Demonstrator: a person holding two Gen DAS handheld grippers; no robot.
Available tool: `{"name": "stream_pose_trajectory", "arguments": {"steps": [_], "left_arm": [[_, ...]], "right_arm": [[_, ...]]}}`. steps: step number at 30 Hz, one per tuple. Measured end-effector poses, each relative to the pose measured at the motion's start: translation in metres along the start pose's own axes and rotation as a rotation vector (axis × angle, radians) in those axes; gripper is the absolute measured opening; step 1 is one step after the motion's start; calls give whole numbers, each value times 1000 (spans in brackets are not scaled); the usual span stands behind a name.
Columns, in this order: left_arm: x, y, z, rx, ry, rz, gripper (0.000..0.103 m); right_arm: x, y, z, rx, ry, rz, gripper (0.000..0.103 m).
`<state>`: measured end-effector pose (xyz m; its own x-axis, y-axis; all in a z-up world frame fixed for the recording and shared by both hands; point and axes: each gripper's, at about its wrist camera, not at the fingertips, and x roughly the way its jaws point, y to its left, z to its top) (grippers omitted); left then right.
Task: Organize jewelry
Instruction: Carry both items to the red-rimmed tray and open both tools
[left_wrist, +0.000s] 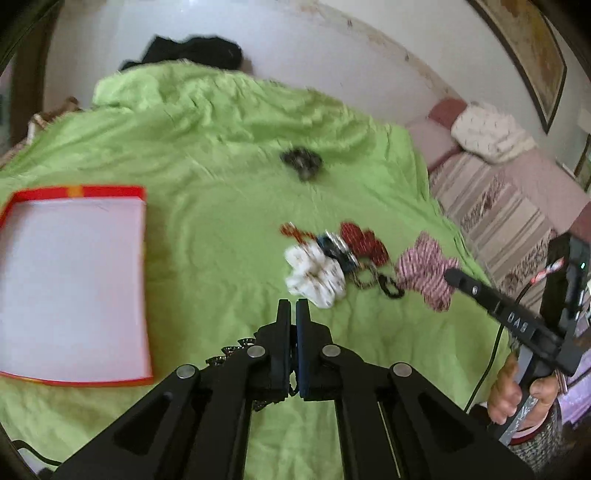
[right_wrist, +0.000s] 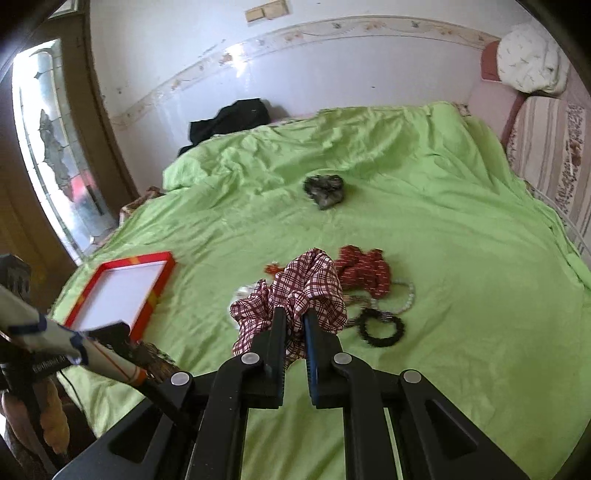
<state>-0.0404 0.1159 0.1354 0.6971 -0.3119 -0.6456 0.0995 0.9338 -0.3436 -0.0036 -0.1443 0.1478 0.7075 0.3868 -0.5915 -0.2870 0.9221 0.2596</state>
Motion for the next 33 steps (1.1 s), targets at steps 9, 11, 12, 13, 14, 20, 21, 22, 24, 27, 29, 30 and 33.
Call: {"name": "stream_pose_trajectory", "arguments": {"steps": [9, 11, 12, 13, 14, 20, 21, 22, 24, 27, 29, 30, 33], "left_arm": [[-43, 62, 25, -59, -125, 128, 2], [-47, 80, 28, -81, -142, 166, 2], [-49, 89, 30, -92, -148, 175, 2], [-49, 101, 33, -107, -155, 191, 2], [-48, 110, 37, -115, -161, 205, 2], [-33, 165, 62, -185, -184, 273, 2], [-33, 174, 65, -198, -191, 283, 2], [-28, 185, 71, -224, -197, 291, 2], [-20, 203, 77, -259, -200, 299, 2], [-5, 231, 87, -299, -205, 342, 2], [-1, 248, 89, -317, -211, 371, 2], [1, 258, 90, -335, -213, 376, 2], [0, 282, 92, -372, -217, 386, 2]], "right_arm": [[14, 65, 2, -106, 57, 65, 10], [23, 85, 3, -138, 77, 85, 10], [26, 94, 4, -151, 84, 93, 10], [32, 105, 5, -168, 93, 103, 10], [36, 114, 6, -181, 100, 111, 10], [82, 180, 15, -265, 151, 162, 10], [93, 191, 16, -281, 160, 168, 10], [101, 201, 16, -291, 169, 175, 10], [122, 220, 18, -307, 194, 191, 10], [153, 246, 22, -335, 218, 200, 10], [173, 260, 25, -356, 232, 196, 10], [186, 268, 26, -365, 241, 195, 10], [218, 284, 30, -376, 259, 191, 10]]}}
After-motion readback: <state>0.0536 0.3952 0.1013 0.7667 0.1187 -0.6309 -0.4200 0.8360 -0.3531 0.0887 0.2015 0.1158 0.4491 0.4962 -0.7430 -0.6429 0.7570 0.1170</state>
